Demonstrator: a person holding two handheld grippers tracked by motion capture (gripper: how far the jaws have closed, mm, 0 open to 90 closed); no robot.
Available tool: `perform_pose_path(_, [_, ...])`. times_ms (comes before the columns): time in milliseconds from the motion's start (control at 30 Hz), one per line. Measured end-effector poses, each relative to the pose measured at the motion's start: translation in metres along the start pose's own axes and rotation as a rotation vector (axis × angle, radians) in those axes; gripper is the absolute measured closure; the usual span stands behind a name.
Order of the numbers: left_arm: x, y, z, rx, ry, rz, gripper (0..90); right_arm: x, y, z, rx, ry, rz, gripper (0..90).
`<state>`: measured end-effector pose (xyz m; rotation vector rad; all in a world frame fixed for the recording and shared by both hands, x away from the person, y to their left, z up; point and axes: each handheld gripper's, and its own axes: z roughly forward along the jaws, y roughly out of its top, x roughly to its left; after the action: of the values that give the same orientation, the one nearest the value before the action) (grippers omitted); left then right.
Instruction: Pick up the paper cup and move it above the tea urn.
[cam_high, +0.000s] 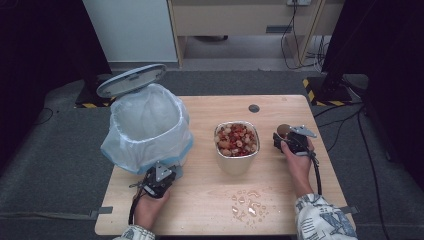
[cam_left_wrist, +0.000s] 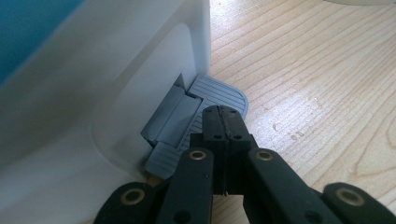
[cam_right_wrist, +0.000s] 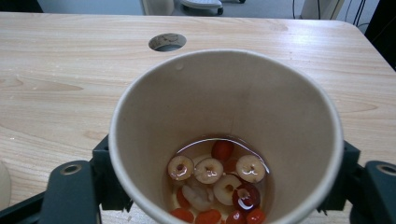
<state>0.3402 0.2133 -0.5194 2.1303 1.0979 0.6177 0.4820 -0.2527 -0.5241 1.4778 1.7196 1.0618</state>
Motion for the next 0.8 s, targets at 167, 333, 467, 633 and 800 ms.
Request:
perform_pose_path(167, [0.000, 0.000, 0.000, 0.000, -0.001, 0.000, 89.7, -0.003, 0.001, -0.003, -0.017, 0.018, -0.014, 28.2])
perform_pose_path(333, [0.000, 0.000, 0.000, 0.000, -0.001, -0.001, 89.7, -0.006, 0.010, -0.015, -0.039, 0.035, -0.050, 29.8])
perform_pose_path(467, [0.000, 0.000, 0.000, 0.001, 0.000, 0.000, 89.7, -0.010, 0.018, -0.023, -0.041, 0.051, -0.079, 30.5])
perform_pose_path(633, [0.000, 0.000, 0.000, 0.000, -0.001, -0.002, 89.7, -0.015, 0.029, -0.035, -0.046, 0.064, -0.114, 31.1])
perform_pose_path(800, [0.000, 0.000, 0.000, 0.001, -0.001, -0.001, 89.7, -0.019, 0.042, -0.044, -0.045, 0.081, -0.148, 31.6])
